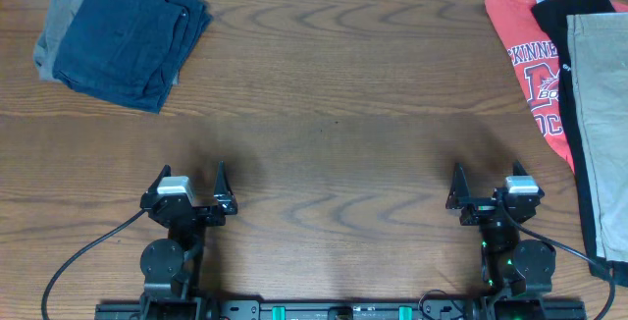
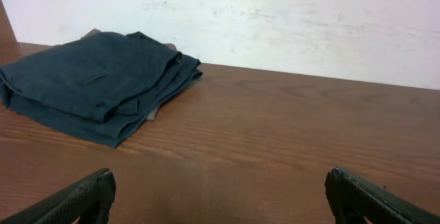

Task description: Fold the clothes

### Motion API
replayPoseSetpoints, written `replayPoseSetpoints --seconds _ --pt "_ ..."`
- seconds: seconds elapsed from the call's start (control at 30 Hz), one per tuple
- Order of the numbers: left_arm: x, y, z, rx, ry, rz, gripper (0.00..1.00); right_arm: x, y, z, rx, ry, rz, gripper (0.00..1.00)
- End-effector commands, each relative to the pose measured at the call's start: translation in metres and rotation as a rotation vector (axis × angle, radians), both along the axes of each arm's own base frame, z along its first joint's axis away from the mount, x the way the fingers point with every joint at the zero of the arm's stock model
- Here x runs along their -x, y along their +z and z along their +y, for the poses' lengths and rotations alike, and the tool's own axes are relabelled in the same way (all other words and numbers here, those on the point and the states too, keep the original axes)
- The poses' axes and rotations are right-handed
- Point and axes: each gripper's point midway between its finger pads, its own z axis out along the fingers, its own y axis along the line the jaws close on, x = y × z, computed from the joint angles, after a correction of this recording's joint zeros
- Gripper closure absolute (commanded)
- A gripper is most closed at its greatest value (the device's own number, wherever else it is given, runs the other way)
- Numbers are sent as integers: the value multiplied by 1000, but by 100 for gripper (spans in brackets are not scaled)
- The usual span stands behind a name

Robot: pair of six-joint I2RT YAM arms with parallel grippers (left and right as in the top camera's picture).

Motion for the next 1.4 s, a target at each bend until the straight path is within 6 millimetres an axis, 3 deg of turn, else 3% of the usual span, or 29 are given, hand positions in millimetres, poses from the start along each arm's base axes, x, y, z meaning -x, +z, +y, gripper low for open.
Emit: replayPoseSetpoints --seconds 0.0,0.93,1.1,1.2,1.27,1.33,1.37 --pt "1 -17 6 -19 32 49 2 0 -1 1 11 6 1 1" --pt "1 -17 6 -19 32 49 2 0 -1 1 11 6 1 1" --pt "1 -17 6 -19 32 49 2 0 8 4 6 23 -34 1" --pt "1 -17 6 -19 32 50 2 5 8 39 -147 220 -13 1" --pt "1 -17 6 -19 32 49 2 19 8 74 -309 430 44 1" --pt "1 -17 6 -19 32 49 2 45 9 111 -506 672 162 1" --pt "1 -17 6 -19 32 49 2 50 9 116 -533 702 183 1"
